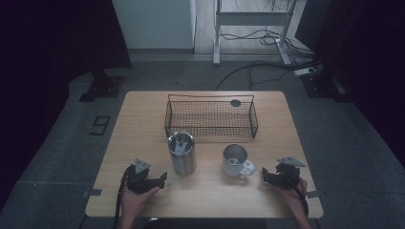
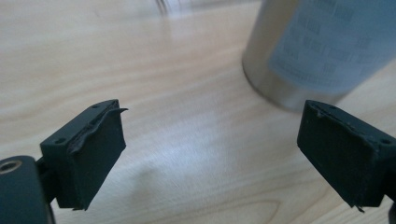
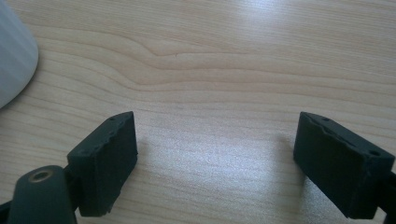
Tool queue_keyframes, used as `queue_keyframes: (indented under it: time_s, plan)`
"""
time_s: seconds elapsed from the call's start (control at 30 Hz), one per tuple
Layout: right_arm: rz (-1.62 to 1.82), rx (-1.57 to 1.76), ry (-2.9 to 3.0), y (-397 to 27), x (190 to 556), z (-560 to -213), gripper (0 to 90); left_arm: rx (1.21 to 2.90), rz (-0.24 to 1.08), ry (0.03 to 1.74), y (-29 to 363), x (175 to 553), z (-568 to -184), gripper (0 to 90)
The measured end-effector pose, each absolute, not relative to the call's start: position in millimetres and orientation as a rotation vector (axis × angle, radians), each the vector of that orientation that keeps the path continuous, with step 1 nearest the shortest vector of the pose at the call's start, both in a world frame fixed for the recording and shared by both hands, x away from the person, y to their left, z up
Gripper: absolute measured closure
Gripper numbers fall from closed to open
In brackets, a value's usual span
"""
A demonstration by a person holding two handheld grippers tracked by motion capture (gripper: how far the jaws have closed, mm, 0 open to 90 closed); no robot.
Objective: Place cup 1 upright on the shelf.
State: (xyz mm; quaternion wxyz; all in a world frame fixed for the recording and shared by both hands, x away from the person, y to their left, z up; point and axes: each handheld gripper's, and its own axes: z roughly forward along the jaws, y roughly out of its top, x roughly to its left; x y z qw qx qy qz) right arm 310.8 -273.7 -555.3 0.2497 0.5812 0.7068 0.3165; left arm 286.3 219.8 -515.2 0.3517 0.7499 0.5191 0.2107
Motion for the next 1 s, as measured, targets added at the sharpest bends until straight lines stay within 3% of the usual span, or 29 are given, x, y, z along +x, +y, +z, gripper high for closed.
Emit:
queue_keyframes:
  time_s: [0.63, 1.0]
  plan:
    - [0.859, 1.592, 1.908, -274.9, 309.8, -555.3, 15.1, 1.859, 0.502, 1.205, 219.8, 272.5, -478.4, 3.8]
    - [0.859, 1.592, 1.908, -274.9, 309.8, -555.3, 15.0, 1.847, 0.454, 1.109, 197.4, 280.6, -458.6, 2.0]
